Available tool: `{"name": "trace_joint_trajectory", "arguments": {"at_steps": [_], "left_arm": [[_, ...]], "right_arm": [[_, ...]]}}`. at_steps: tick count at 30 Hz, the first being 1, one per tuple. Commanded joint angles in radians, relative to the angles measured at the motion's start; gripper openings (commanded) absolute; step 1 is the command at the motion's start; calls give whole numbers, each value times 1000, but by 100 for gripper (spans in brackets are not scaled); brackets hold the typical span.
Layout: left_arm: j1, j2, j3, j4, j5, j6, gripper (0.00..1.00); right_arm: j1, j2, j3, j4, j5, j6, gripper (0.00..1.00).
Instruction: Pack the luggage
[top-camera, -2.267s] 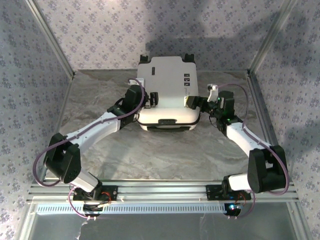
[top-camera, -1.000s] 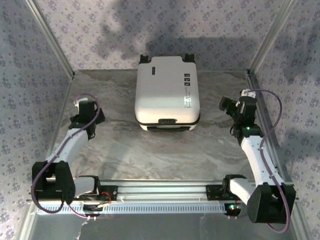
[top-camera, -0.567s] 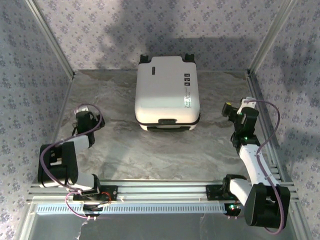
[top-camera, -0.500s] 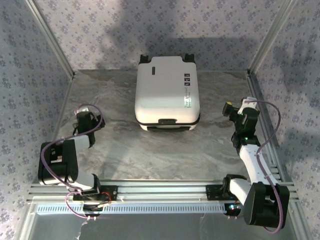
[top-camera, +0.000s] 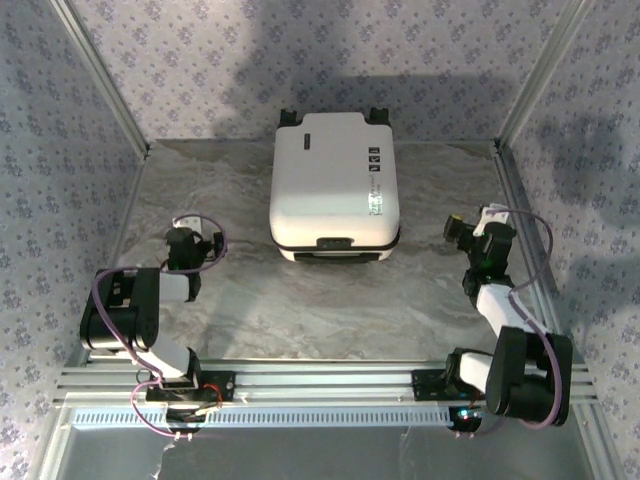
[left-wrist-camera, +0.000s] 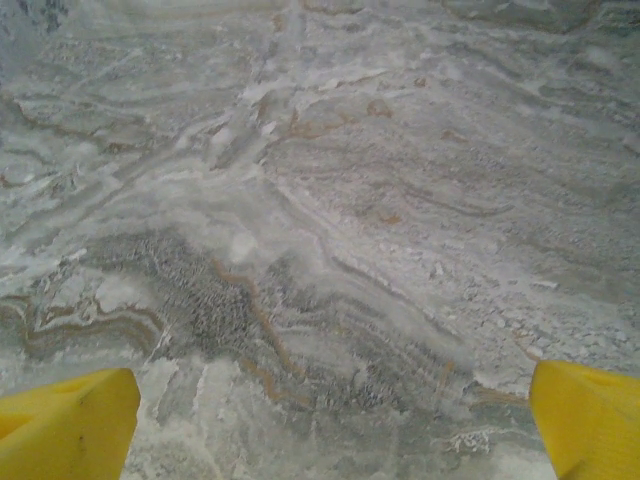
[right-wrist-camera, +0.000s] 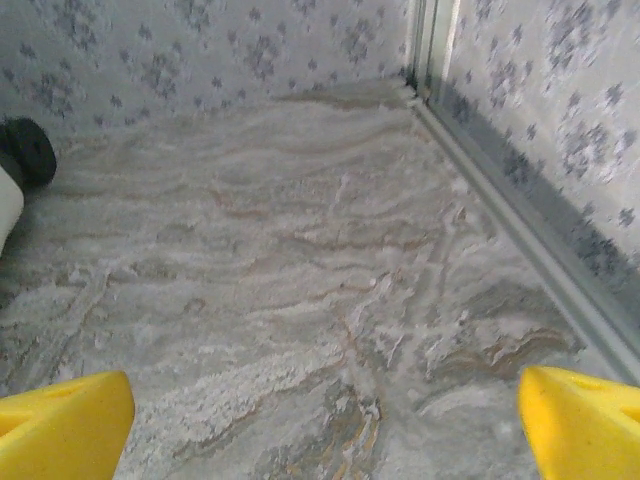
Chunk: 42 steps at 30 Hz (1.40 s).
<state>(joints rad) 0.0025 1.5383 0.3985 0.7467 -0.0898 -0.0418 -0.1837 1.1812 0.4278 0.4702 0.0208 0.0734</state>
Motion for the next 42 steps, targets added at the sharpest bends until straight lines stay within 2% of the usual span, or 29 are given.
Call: {"name": "trace_joint_trajectory", "arguments": {"at_steps": [1, 5, 6, 8, 9, 11, 13, 42], "left_arm": [[11, -5, 16, 65, 52, 21, 100], [12, -3, 16, 65, 52, 21, 100], [13, -3, 15, 69, 54, 20, 100], [14, -4, 16, 67, 54, 22, 100], [13, -3, 15, 68, 54, 22, 100], [13, -3, 16, 67, 53, 21, 100], [13, -4, 16, 67, 52, 20, 100], [12, -4, 16, 67, 52, 22, 100]], "right_arm": [[2, 81, -35, 121, -76, 44, 100], [82, 236, -88, 343, 28, -4, 100], [130, 243, -82, 330, 49, -60, 100], [204, 348, -102, 483, 73, -149, 100], [226, 364, -100, 501, 111, -157, 100], [159, 335, -41, 336, 37, -98, 100], [152, 333, -34, 320, 34, -93, 100], [151, 337, -30, 318, 9, -102, 100]]}}
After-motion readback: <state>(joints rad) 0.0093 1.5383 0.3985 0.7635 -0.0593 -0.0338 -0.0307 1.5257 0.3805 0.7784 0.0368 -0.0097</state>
